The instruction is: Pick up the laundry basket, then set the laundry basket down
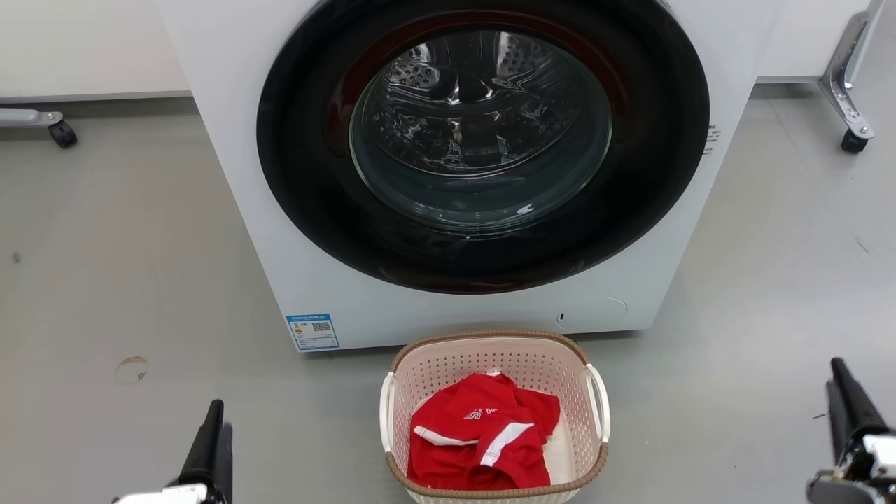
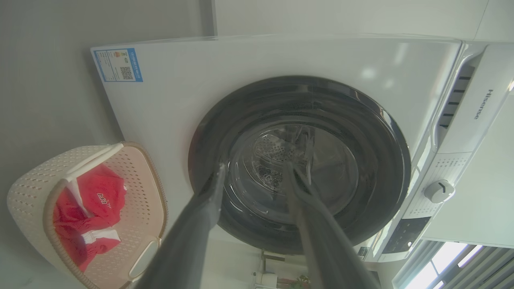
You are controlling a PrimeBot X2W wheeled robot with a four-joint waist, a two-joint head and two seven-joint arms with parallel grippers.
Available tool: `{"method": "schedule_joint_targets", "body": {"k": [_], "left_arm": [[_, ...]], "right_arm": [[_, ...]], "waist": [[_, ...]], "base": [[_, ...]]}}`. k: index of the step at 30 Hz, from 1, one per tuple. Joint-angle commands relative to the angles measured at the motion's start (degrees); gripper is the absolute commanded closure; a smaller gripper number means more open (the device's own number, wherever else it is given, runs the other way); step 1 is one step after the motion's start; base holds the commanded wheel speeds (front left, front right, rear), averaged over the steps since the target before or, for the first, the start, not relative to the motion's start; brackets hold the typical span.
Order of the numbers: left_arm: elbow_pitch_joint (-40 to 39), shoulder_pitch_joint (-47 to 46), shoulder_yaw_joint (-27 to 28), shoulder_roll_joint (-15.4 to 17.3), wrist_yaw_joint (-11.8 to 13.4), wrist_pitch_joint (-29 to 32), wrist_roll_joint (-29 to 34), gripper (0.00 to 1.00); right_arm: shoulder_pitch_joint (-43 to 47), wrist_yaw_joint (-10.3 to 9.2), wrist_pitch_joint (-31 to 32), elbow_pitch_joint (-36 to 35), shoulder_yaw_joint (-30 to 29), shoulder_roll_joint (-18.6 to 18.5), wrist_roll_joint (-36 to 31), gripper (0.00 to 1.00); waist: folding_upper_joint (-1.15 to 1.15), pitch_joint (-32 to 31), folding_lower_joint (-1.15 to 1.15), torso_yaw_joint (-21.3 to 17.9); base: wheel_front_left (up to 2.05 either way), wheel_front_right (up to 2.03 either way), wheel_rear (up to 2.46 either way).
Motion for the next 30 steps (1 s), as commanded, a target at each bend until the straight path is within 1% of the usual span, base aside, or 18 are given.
{"method": "schedule_joint_targets", "body": {"k": [1, 3, 7, 10, 14, 20, 30], "left_arm": [[-0.58, -0.46, -0.06, 0.2, -0.01, -0.15, 0.02, 0.0], [-0.83, -0.39, -0.29, 0.22, -0.02, -0.49, 0.08, 0.0], [-1.34, -0.21, -0.67, 0.26, -0.04, -1.16, 0.18, 0.0], [-1.87, 0.05, -1.0, 0.3, -0.06, -1.84, 0.35, 0.0], [-2.16, 0.18, -1.18, 0.33, -0.08, -2.35, 1.25, 0.0], [-2.63, 0.39, -1.42, 0.4, 0.28, -3.36, 5.1, 0.0], [-4.19, 0.93, -2.51, 0.5, 2.01, -5.04, 13.0, 0.0]], "right_arm": [[-0.46, 0.01, -0.09, -0.6, 0.0, -0.51, -0.09, 0.0], [-0.46, 0.02, -0.31, -0.85, 0.2, -0.55, -0.3, 0.0], [-0.44, 0.03, -0.81, -1.37, 0.65, -0.65, -0.72, 0.0], [-0.35, 0.04, -1.35, -1.87, 1.17, -0.83, -1.32, 0.0], [-0.37, 0.05, -1.9, -2.2, 1.68, -1.15, -2.28, 0.0], [-0.45, 0.07, -3.16, -2.5, 2.73, -1.74, -5.2, 0.0], [-0.68, 0.09, -5.01, -2.58, 4.09, -2.4, -12.35, 0.0]], "waist": [[0.0, 0.01, 0.0, 0.0], [0.0, 0.01, 0.02, 0.01], [0.0, -0.12, 0.13, 0.01], [0.0, -0.04, 0.02, 0.01], [0.0, -0.02, 0.01, 0.01], [0.0, -0.02, 0.01, -0.02], [0.0, -0.01, 0.0, -0.06]], "base": [[0.0, 0.0, 0.0], [0.0, 0.0, 0.0], [0.0, 0.0, 0.0], [0.0, 0.0, 0.0], [0.0, 0.0, 0.0], [0.0, 0.0, 0.0], [0.0, 0.0, 0.0]]}}
